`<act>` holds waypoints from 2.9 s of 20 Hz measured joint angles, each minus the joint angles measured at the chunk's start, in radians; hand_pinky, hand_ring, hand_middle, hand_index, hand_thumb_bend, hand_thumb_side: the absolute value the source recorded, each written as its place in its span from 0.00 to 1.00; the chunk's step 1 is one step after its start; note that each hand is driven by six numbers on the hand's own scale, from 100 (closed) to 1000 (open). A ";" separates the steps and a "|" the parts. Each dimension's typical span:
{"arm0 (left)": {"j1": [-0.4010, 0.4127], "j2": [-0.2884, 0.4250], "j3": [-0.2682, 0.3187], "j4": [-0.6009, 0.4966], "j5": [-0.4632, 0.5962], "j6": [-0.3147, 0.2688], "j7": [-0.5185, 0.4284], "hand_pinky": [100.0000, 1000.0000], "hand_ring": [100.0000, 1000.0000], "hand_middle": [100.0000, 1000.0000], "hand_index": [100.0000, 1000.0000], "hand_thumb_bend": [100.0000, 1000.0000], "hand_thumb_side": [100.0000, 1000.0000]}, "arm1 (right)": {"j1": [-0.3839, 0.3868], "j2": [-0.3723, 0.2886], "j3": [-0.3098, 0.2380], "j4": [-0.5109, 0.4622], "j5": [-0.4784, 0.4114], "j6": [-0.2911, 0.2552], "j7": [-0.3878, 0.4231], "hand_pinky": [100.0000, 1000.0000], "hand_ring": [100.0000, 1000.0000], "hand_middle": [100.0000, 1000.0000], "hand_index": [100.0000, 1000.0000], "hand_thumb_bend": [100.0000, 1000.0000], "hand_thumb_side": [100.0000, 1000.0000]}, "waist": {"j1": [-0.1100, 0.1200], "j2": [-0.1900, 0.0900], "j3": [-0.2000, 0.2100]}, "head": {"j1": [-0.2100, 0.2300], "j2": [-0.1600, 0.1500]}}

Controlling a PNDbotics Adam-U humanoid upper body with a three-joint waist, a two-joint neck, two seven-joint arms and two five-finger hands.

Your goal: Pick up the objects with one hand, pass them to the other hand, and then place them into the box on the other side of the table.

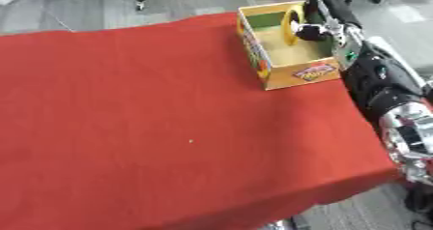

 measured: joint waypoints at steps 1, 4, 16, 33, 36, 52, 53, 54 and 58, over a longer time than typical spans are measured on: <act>0.000 0.000 0.000 0.000 -0.001 0.001 -0.001 0.83 0.71 0.66 0.76 0.62 0.56 | 0.002 0.000 0.001 -0.002 0.005 -0.006 0.010 0.81 0.68 0.55 1.00 0.00 0.11 | 0.000 0.000 0.000 | 0.000 0.000; 0.000 0.000 0.000 0.000 -0.003 0.001 -0.001 0.83 0.71 0.66 0.76 0.62 0.56 | 0.004 0.000 0.007 -0.006 0.024 -0.030 0.068 0.84 0.74 0.65 1.00 0.00 0.11 | 0.000 0.000 0.001 | 0.000 0.000; 0.006 -0.008 0.000 0.000 -0.005 0.008 -0.009 0.83 0.71 0.66 0.77 0.63 0.56 | 0.011 -0.002 0.004 -0.031 0.055 -0.072 0.265 0.86 0.76 0.69 1.00 0.00 0.11 | 0.000 0.000 0.000 | -0.005 0.000; 0.013 -0.008 0.000 0.000 -0.006 0.013 -0.014 0.84 0.71 0.66 0.77 0.62 0.56 | 0.012 -0.005 0.017 -0.092 -0.018 -0.104 0.306 0.89 0.81 0.75 1.00 0.00 0.15 | -0.002 0.000 -0.001 | -0.015 0.000; 0.016 -0.008 0.000 0.000 -0.006 0.014 -0.015 0.84 0.71 0.66 0.77 0.62 0.56 | 0.012 -0.010 0.017 -0.092 0.013 -0.112 0.342 0.89 0.81 0.76 1.00 0.00 0.14 | -0.005 0.000 -0.001 | -0.016 0.000; 0.020 -0.008 0.000 0.000 -0.006 0.015 -0.017 0.84 0.71 0.66 0.77 0.62 0.56 | 0.017 -0.011 0.012 -0.092 0.139 -0.086 0.375 0.86 0.75 0.64 0.30 0.00 0.18 | -0.011 0.000 -0.001 | -0.018 0.000; 0.021 -0.008 0.000 0.000 -0.006 0.015 -0.018 0.84 0.71 0.66 0.77 0.62 0.56 | 0.017 -0.011 0.012 -0.093 0.156 -0.082 0.365 0.83 0.67 0.53 0.20 0.00 0.18 | -0.011 0.000 -0.001 | -0.018 0.000; 0.021 -0.008 0.000 0.000 -0.006 0.015 -0.018 0.84 0.71 0.66 0.77 0.62 0.56 | 0.017 -0.011 0.012 -0.093 0.170 -0.079 0.352 0.80 0.59 0.44 0.13 0.00 0.17 | -0.011 0.000 -0.001 | -0.018 0.000; 0.024 -0.008 0.000 0.000 -0.006 0.014 -0.019 0.84 0.71 0.66 0.77 0.62 0.56 | 0.018 -0.011 0.011 -0.093 0.202 -0.081 0.289 0.75 0.55 0.41 0.11 0.00 0.16 | -0.011 0.000 -0.001 | -0.018 0.000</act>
